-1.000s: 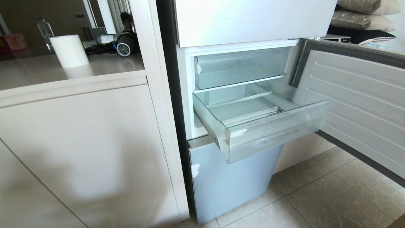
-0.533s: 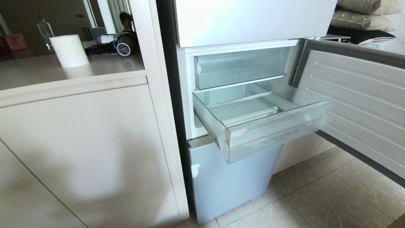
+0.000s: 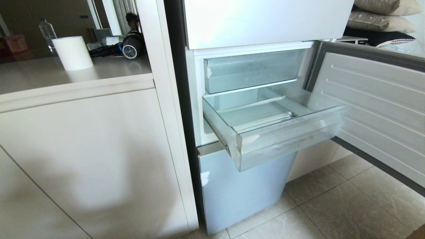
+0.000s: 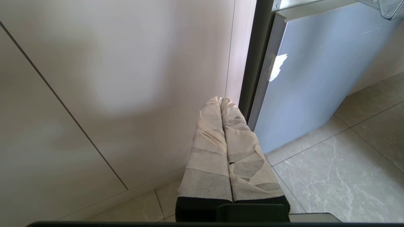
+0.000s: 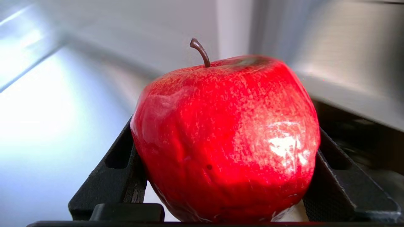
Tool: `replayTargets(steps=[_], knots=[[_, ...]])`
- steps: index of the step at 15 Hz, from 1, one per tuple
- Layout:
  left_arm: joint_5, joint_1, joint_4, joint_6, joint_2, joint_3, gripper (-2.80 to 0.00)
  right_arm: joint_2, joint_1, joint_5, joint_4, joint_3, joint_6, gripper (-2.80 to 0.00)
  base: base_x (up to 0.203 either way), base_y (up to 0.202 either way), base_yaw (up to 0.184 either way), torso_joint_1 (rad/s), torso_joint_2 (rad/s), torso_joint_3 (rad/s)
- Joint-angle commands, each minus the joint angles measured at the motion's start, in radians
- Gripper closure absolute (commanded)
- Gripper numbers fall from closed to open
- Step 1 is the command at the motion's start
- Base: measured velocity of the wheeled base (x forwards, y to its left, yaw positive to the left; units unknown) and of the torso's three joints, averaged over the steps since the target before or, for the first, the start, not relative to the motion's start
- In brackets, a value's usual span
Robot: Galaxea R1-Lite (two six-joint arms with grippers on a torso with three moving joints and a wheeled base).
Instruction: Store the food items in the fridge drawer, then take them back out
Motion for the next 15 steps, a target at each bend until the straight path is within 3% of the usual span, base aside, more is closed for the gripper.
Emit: replayTargets(steps=[1, 3, 5, 8, 12, 15], knots=[[0.000, 0.002, 0.001, 0.000, 0.000, 0.000, 0.00, -0.057, 0.280, -0.085, 0.013, 0.013, 0.014, 0.00, 0.000, 0.000, 0.000, 0.000, 0.00, 0.000], [0.000, 0.001, 0.001, 0.000, 0.001, 0.000, 0.00, -0.102, 0.565, -0.199, 0.045, 0.014, 0.049, 0.00, 0.000, 0.000, 0.000, 0.000, 0.00, 0.000], [0.000, 0.000, 0.001, 0.000, 0.000, 0.000, 0.00, -0.117, 0.756, -0.286, 0.089, -0.003, 0.090, 0.00, 0.000, 0.000, 0.000, 0.000, 0.00, 0.000], [0.000, 0.000, 0.001, 0.000, 0.001, -0.001, 0.00, -0.094, 0.814, -0.286, 0.115, -0.111, 0.121, 0.00, 0.000, 0.000, 0.000, 0.000, 0.00, 0.000], [0.000, 0.000, 0.001, 0.000, 0.000, 0.000, 0.00, -0.025, 0.968, -0.289, 0.117, -0.255, 0.118, 0.00, 0.000, 0.000, 0.000, 0.000, 0.00, 0.000], [0.000, 0.001, 0.001, 0.000, 0.000, 0.000, 0.00, 0.063, 1.016, -0.288, 0.112, -0.373, 0.117, 0.00, 0.000, 0.000, 0.000, 0.000, 0.00, 0.000]])
